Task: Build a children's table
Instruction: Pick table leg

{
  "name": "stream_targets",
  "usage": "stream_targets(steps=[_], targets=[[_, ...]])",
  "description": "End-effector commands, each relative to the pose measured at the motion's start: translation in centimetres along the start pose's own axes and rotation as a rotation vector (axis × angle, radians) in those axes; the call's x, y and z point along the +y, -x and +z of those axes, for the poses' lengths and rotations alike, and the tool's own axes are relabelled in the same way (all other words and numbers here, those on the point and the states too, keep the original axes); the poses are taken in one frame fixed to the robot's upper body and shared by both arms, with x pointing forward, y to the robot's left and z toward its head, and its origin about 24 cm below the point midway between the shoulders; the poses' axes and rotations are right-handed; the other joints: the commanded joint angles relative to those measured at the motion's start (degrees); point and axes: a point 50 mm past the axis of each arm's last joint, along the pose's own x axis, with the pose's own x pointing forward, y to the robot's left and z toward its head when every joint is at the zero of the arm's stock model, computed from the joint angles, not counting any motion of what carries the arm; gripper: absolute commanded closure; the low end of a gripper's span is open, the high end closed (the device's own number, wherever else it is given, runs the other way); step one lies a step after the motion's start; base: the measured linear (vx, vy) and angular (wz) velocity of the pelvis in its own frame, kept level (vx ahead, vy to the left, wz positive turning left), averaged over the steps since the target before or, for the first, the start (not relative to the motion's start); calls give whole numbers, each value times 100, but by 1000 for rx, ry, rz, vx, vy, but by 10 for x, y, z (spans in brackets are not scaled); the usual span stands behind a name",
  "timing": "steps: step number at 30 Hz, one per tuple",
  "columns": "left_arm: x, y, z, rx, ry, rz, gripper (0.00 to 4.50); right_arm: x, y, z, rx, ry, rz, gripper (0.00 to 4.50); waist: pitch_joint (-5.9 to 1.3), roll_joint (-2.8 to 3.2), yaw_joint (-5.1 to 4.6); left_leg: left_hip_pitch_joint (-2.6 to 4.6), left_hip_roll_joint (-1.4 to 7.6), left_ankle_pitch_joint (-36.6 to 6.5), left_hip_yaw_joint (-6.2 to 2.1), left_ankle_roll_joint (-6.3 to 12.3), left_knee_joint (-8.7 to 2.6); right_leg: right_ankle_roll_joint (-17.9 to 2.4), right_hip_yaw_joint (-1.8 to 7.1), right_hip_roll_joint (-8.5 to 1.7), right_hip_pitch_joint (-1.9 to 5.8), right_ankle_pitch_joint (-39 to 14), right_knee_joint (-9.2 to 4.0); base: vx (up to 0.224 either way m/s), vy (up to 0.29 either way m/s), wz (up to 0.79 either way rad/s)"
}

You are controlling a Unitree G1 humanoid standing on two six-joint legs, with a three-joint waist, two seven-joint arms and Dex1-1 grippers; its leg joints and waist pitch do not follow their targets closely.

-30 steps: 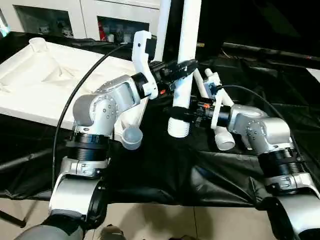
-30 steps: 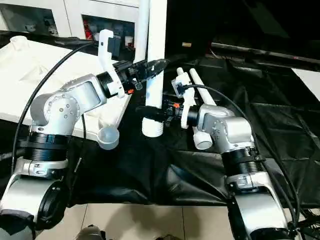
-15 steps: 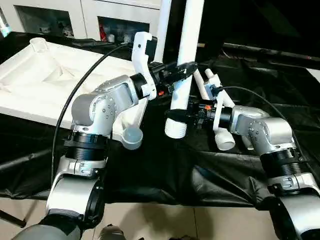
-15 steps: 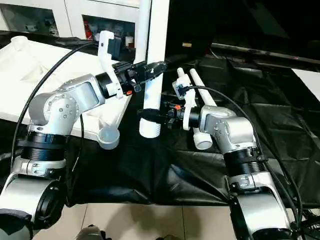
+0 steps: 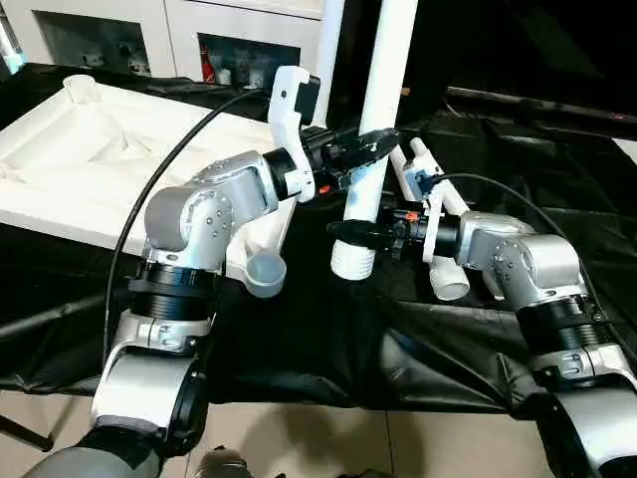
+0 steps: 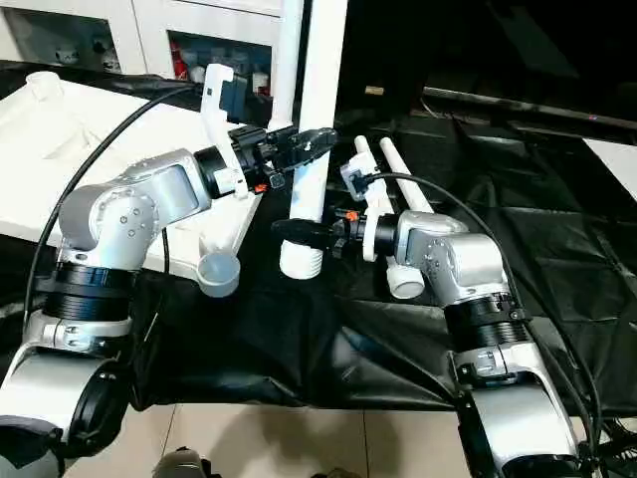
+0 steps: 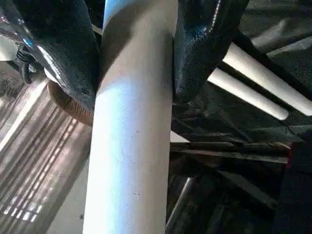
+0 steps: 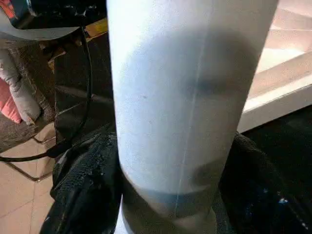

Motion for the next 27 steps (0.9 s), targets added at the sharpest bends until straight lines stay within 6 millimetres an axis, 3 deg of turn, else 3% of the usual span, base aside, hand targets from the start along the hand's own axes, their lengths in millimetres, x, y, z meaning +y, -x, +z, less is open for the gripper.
stream_targets(steps=[1, 10, 12, 15, 16, 19, 20, 21, 23, 25, 27], targets=[[-9, -3, 5, -5, -26, -50, 262, -1, 6, -1, 7, 0, -21, 219, -466, 37, -10, 51, 9, -296, 49, -66, -337, -1200, 230, -372, 395, 130, -353, 0, 0, 0], [-7, -4, 5, 9, -72, -33, 262, -2, 3, -3, 4, -4, -22, 257, -467, 34, -5, 49, 5, -291, 51, -64, -335, -1189, 231, -375, 397, 120, -356, 0, 0, 0], [-9, -4, 4, 21, -77, -49, 206, -2, 2, -3, -4, -3, -25, 258, -470, 39, -8, 55, 11, -286, 50, -65, -338, -1171, 230, -375, 390, 99, -354, 0, 0, 0], [-11, -4, 4, 18, -71, -63, 188, -2, 1, -2, -14, -1, -27, 259, -464, 40, -12, 49, 8, -286, 50, -75, -341, -1195, 229, -375, 392, 131, -351, 0, 0, 0], [-12, -5, 7, -9, -90, -53, 188, -1, -1, -1, -50, 0, -39, 259, -466, 119, 1, 55, 7, -306, 42, -93, -340, -1204, 232, -381, 384, 129, -344, 0, 0, 0], [-12, -5, 10, -52, -117, -41, 155, -2, -3, 0, -100, -6, -61, 259, -470, 113, -13, 55, 12, -432, 40, -151, -347, -1222, 231, -382, 394, 155, -360, 0, 0, 0], [-11, -4, 11, -75, -112, -31, 152, -2, -2, 1, -117, -2, -76, 259, -474, 202, -1, 61, 15, -440, 27, -180, -348, -1240, 232, -385, 387, 196, -342, 0, 0, 0], [-10, -2, 11, -91, -108, -22, 152, -2, -2, 1, -129, 1, -87, 259, -478, 157, -10, 68, 24, -452, 30, -189, -347, -1274, 228, -376, 391, 299, -349, 0, 0, 0], [-5, 7, 17, -203, -133, 52, 152, -7, 3, 4, -200, -10, -165, 259, -478, 192, -7, 55, 17, -443, 27, -205, -348, -1300, 228, -370, 404, 404, -339, 0, 0, 0], [-3, 15, 19, -260, -124, 75, 152, -10, 7, 3, -228, -10, -216, 259, -477, 166, -17, 49, 12, -476, 31, -214, -352, -1290, 227, -372, 417, 357, -350, 0, 0, 0], [-2, 23, 18, -301, -122, 92, 152, -13, 12, 2, -252, -8, -276, 259, -471, 189, -22, 57, 11, -546, 32, -229, -357, -1204, 231, -369, 412, 197, -366, 0, 0, 0]])
